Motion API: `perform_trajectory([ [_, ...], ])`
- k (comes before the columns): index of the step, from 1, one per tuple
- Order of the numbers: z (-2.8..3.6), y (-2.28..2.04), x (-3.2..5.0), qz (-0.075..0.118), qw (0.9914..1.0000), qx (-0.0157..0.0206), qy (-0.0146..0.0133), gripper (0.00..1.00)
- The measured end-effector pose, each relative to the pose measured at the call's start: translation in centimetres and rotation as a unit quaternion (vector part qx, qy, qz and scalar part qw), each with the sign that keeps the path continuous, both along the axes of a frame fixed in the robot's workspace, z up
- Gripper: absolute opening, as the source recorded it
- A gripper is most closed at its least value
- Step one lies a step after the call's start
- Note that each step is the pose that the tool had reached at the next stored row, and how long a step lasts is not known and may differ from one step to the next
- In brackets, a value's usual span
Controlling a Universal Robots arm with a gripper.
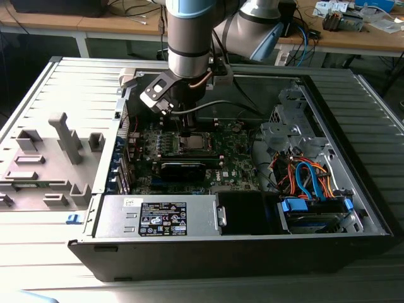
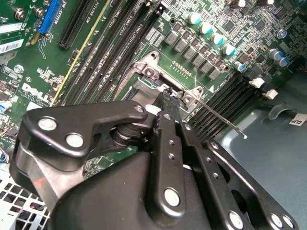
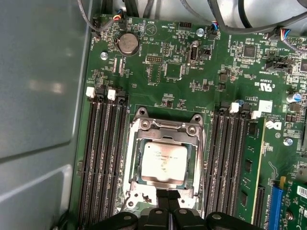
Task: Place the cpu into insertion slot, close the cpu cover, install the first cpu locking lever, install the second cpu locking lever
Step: 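Close the cpu cover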
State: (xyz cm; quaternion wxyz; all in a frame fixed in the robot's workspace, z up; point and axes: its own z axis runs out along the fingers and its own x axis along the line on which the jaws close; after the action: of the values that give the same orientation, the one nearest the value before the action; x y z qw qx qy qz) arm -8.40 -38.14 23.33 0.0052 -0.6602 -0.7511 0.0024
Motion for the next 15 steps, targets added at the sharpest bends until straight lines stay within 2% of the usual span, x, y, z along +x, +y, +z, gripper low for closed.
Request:
perform_trajectory([
  [6,-0.12,0.00,-0.21,0.000,1.00000,0.0000,0.0000,0.11],
  [15,-0.82,0.00,-0.73,0.000,1.00000,0.0000,0.0000,0.11],
])
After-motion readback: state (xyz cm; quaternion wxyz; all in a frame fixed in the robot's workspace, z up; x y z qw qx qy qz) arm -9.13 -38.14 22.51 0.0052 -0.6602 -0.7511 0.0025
